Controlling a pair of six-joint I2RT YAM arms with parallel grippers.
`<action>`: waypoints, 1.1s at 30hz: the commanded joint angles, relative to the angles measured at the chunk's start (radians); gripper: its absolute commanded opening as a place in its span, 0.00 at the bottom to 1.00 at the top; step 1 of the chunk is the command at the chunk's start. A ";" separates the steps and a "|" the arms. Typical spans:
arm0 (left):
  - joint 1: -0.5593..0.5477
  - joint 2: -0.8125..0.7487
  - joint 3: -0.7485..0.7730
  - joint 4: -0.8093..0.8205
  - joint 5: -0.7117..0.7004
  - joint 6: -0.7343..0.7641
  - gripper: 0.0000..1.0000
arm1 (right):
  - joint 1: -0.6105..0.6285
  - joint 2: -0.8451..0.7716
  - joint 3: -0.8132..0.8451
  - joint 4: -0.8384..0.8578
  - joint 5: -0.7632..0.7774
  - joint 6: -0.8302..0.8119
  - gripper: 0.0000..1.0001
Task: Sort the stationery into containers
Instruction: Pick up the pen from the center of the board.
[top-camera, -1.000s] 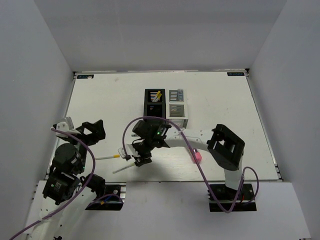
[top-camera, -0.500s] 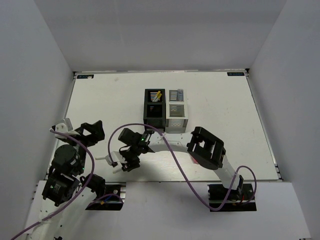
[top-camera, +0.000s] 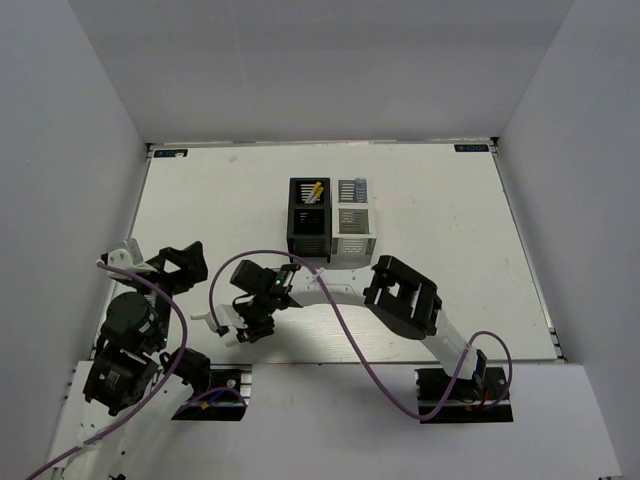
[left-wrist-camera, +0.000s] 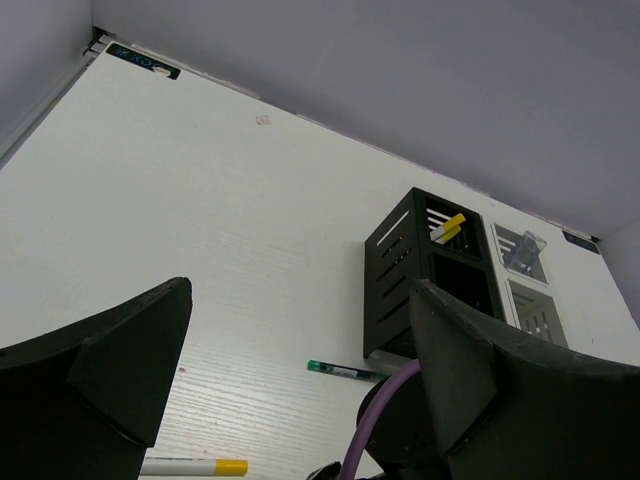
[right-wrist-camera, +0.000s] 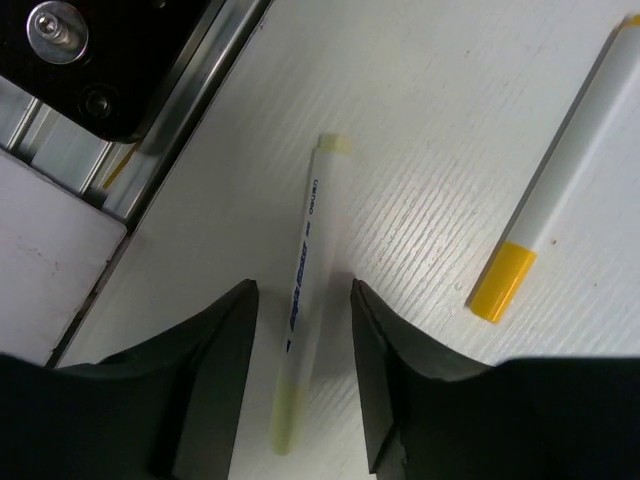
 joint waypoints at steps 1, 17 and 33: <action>0.007 -0.004 0.006 -0.007 -0.011 -0.002 0.99 | 0.010 0.030 0.035 -0.028 0.027 -0.001 0.46; 0.007 -0.022 0.006 -0.007 -0.011 -0.002 0.99 | 0.002 -0.022 -0.029 -0.095 0.118 0.036 0.00; 0.007 -0.041 0.006 -0.007 -0.020 -0.002 0.99 | -0.110 -0.367 -0.109 0.026 0.088 0.131 0.00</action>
